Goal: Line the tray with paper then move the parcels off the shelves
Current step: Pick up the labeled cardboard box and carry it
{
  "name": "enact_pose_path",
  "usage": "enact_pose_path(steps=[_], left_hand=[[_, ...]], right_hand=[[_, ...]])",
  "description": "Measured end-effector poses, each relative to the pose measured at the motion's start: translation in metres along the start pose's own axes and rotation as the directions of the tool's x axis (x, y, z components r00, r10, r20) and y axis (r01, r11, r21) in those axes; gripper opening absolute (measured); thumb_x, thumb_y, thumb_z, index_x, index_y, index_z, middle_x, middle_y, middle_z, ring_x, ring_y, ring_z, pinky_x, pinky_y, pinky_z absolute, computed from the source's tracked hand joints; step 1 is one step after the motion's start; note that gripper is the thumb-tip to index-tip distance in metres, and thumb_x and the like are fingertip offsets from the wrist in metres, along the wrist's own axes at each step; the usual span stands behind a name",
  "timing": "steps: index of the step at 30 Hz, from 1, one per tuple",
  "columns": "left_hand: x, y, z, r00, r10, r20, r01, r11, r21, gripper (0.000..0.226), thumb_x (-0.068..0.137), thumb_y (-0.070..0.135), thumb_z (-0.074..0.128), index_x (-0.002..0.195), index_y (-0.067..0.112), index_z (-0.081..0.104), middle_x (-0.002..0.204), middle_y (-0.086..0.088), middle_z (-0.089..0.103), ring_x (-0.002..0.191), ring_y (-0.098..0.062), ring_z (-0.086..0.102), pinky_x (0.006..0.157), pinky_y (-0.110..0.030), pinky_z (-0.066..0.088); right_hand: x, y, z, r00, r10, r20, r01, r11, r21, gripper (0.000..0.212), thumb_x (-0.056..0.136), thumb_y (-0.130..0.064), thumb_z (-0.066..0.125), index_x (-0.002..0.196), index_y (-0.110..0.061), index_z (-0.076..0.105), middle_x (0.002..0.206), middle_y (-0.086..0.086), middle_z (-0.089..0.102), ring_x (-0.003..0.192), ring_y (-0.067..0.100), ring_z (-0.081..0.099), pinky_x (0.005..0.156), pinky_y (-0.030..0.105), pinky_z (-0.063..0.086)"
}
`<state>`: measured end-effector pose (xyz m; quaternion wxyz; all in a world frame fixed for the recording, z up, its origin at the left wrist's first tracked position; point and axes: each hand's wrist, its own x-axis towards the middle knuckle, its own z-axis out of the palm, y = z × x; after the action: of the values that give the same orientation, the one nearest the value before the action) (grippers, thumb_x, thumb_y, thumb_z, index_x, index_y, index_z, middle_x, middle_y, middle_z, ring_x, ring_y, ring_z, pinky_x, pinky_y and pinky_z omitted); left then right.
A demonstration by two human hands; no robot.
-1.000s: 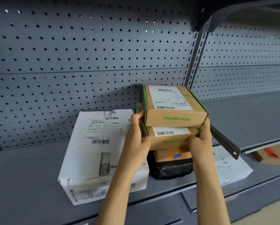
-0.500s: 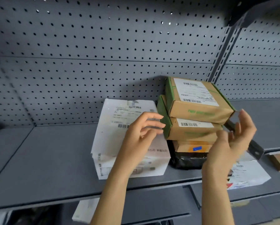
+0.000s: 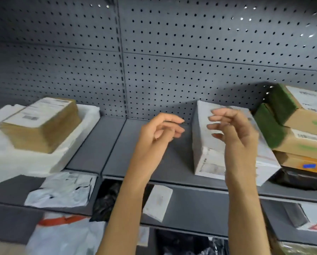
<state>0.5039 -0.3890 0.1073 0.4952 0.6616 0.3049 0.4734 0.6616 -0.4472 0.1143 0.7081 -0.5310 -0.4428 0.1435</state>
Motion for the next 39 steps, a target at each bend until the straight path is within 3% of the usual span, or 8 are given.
enact_pose_path(steps=[3,6,13,17,22,31,36,39], left_hand=[[-0.018,0.005,-0.063,0.995,0.008,-0.096,-0.006,1.0,0.025,0.025,0.098,0.001,0.049,0.104,0.013,0.069,0.092,-0.002,0.075,0.091,-0.014,0.073,0.089,-0.026,0.056],[-0.036,0.009,-0.128,0.977,0.014,-0.214,-0.008,0.999,0.031,0.026,0.096,-0.004,0.049,0.098,0.011,0.07,0.083,-0.002,0.074,0.084,-0.012,0.072,0.081,-0.021,0.055],[-0.092,0.019,-0.302,0.883,0.053,-0.465,-0.011,0.996,0.094,0.026,0.092,-0.012,0.046,0.096,0.0,0.069,0.078,-0.01,0.069,0.076,-0.009,0.066,0.072,-0.015,0.051],[-0.129,0.024,-0.387,0.783,0.068,-0.618,0.026,0.99,0.141,0.028,0.093,-0.008,0.046,0.095,0.005,0.07,0.08,-0.014,0.07,0.077,-0.013,0.067,0.073,-0.018,0.052],[-0.169,0.029,-0.473,0.613,0.084,-0.786,0.096,0.979,0.179,0.026,0.093,-0.001,0.049,0.094,0.014,0.071,0.076,0.001,0.065,0.08,-0.005,0.064,0.073,-0.012,0.049],[-0.205,0.016,-0.617,0.402,0.151,-0.903,0.162,0.959,0.233,0.027,0.092,0.0,0.051,0.091,0.019,0.071,0.074,0.006,0.061,0.083,-0.008,0.062,0.075,-0.014,0.046],[-0.195,0.008,-0.706,0.35,0.182,-0.919,0.186,0.948,0.258,0.025,0.093,0.0,0.052,0.093,0.017,0.071,0.077,0.001,0.062,0.083,-0.011,0.062,0.08,-0.025,0.046],[-0.178,0.0,-0.764,0.362,0.211,-0.908,0.198,0.934,0.296,0.022,0.091,0.006,0.053,0.094,0.018,0.071,0.074,0.007,0.062,0.082,-0.01,0.061,0.08,-0.031,0.044]], right_hand=[[-0.022,-0.012,0.059,0.994,0.036,0.102,-0.043,0.996,0.072,0.038,0.099,0.005,0.042,0.096,-0.021,0.069,0.087,-0.01,0.071,0.078,0.009,0.066,0.07,0.016,0.049],[-0.046,-0.025,0.121,0.985,0.081,0.15,-0.107,0.98,0.171,0.035,0.101,0.0,0.043,0.095,-0.022,0.07,0.085,-0.007,0.071,0.076,0.01,0.066,0.071,0.017,0.049],[-0.116,-0.055,0.287,0.91,0.137,0.391,-0.291,0.884,0.367,0.025,0.103,-0.006,0.046,0.098,-0.014,0.069,0.082,-0.004,0.068,0.075,0.009,0.066,0.074,0.019,0.052],[-0.152,-0.074,0.378,0.847,0.132,0.514,-0.373,0.837,0.4,0.026,0.101,-0.005,0.048,0.094,-0.016,0.07,0.077,-0.006,0.07,0.071,0.008,0.066,0.073,0.019,0.052],[-0.191,-0.089,0.473,0.727,0.092,0.681,-0.452,0.81,0.373,0.029,0.101,-0.005,0.049,0.092,-0.02,0.071,0.077,-0.007,0.071,0.073,0.008,0.068,0.07,0.016,0.052],[-0.239,-0.089,0.642,0.525,0.029,0.85,-0.55,0.774,0.314,0.031,0.102,-0.004,0.046,0.093,-0.021,0.071,0.078,-0.007,0.071,0.074,0.008,0.068,0.072,0.015,0.054],[-0.247,-0.078,0.737,0.457,0.009,0.89,-0.526,0.809,0.262,0.033,0.103,-0.004,0.045,0.094,-0.021,0.071,0.08,-0.007,0.072,0.075,0.008,0.069,0.071,0.015,0.055],[-0.241,-0.069,0.792,0.443,0.014,0.897,-0.494,0.838,0.231,0.031,0.103,-0.003,0.044,0.097,-0.018,0.071,0.082,-0.006,0.072,0.075,0.006,0.069,0.07,0.015,0.055]])
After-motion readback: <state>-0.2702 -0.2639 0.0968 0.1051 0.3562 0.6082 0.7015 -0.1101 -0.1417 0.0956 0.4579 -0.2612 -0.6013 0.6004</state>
